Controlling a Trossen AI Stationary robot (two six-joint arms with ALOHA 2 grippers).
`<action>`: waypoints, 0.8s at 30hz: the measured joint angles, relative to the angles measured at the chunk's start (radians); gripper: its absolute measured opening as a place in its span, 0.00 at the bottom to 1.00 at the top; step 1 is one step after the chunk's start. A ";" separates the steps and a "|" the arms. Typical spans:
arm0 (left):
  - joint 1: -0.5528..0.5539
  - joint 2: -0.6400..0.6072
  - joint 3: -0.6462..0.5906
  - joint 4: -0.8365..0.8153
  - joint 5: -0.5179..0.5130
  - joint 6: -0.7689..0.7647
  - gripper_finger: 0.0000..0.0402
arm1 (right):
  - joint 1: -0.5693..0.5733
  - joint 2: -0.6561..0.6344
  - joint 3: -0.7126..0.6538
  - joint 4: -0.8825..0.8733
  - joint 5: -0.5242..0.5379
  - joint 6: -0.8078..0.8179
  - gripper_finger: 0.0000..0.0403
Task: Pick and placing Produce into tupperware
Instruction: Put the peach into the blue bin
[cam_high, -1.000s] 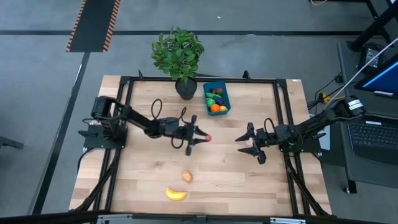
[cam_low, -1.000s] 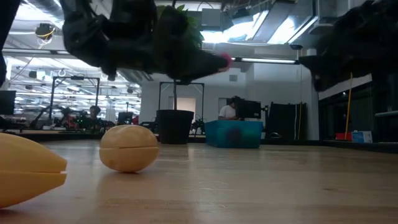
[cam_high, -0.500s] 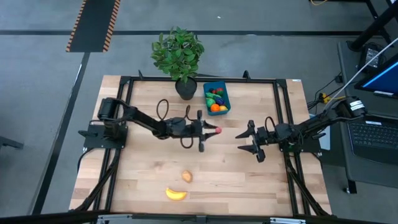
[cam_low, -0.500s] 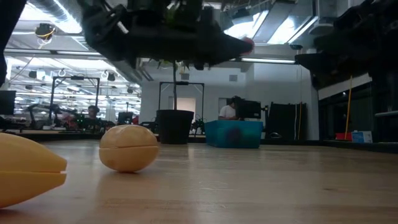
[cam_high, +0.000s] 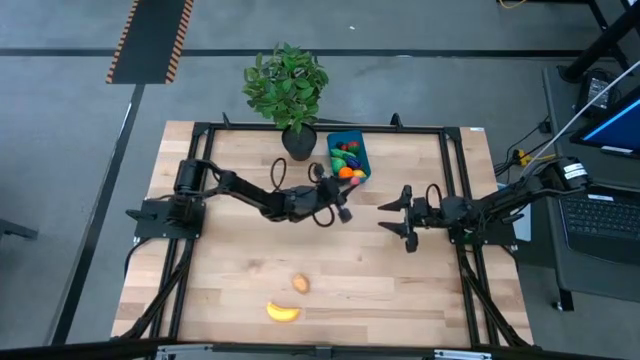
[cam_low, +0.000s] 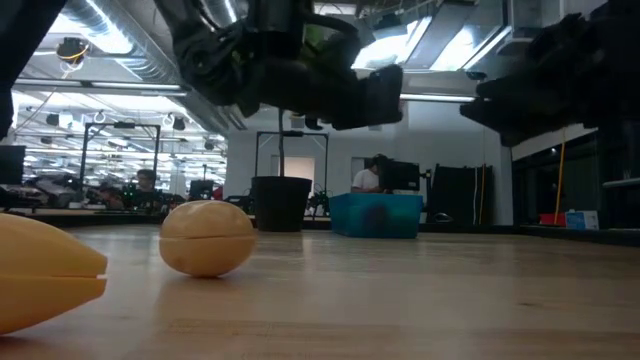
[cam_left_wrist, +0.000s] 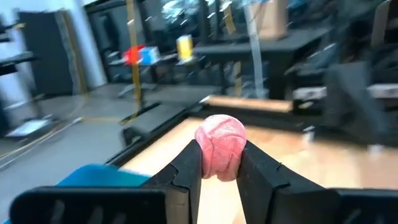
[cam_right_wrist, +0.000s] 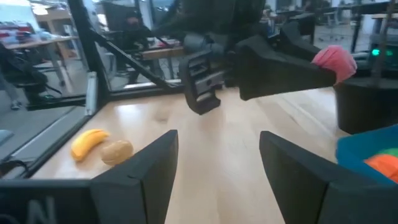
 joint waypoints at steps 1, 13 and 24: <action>0.000 0.000 0.010 -0.032 -0.032 0.000 0.18 | -0.002 0.000 0.000 -0.006 0.005 0.000 0.56; 0.026 -0.002 0.256 -0.632 -0.088 -0.027 0.17 | -0.011 0.000 0.000 -0.036 0.005 0.005 0.56; 0.075 -0.002 0.357 -0.863 -0.070 -0.059 0.16 | -0.011 0.000 0.000 -0.035 0.005 0.010 0.56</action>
